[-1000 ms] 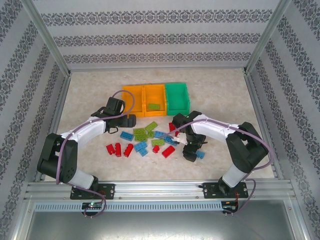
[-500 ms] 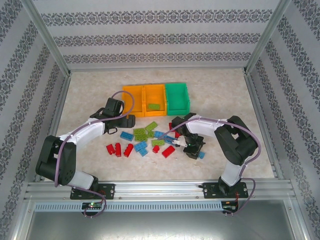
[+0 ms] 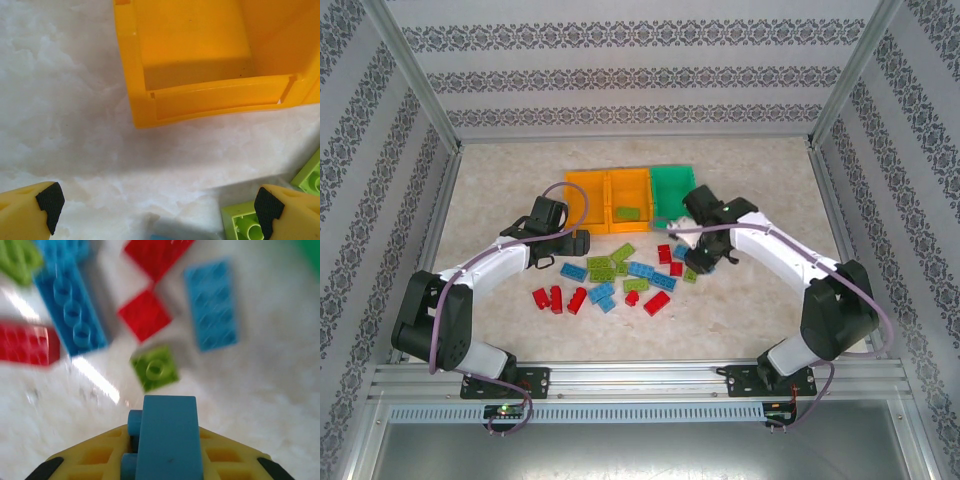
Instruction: Sort the legos into containers by color
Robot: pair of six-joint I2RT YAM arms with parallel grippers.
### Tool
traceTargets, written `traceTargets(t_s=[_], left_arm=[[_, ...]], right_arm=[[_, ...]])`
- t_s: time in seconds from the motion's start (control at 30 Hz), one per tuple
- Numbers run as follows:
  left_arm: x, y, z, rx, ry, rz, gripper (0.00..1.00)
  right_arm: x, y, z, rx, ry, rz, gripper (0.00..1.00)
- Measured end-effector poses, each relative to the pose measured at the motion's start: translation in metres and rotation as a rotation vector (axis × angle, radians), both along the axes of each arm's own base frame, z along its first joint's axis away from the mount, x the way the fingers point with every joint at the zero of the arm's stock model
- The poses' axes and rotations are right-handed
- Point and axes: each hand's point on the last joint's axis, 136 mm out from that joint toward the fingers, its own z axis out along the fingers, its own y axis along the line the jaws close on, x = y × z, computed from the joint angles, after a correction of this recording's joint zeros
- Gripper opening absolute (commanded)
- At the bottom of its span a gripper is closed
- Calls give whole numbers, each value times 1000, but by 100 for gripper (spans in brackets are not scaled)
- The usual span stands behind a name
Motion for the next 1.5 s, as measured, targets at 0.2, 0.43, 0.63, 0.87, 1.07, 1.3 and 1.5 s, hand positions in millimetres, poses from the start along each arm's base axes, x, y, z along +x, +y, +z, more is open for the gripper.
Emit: traceTargets(t_s=[0.2,0.43,0.63,0.87,1.07,1.3,1.5], left_arm=[[0,0,0,-6,2,9,100],[-3,1,-2,-4,18,18,100],[-5,2,-4,-2,28,22,100],[-7,0,-4,-13,35,13,100],[-10,-9,-5,-46,51,-17,100],[-16,-19,-5,-52,71,-53,100],[-21,-34,1,-56,81,-83,99]], right_arm=[[72,21,42,225,-96,-222,11],[150,26,36,357,-94,-504,15],[189,21,16,332,-105,-647,18],[208,16,0,292,-115,-724,26],[210,16,-14,243,-115,-743,37],[210,15,-19,232,-111,-752,50],[212,19,-17,246,-118,-756,59]])
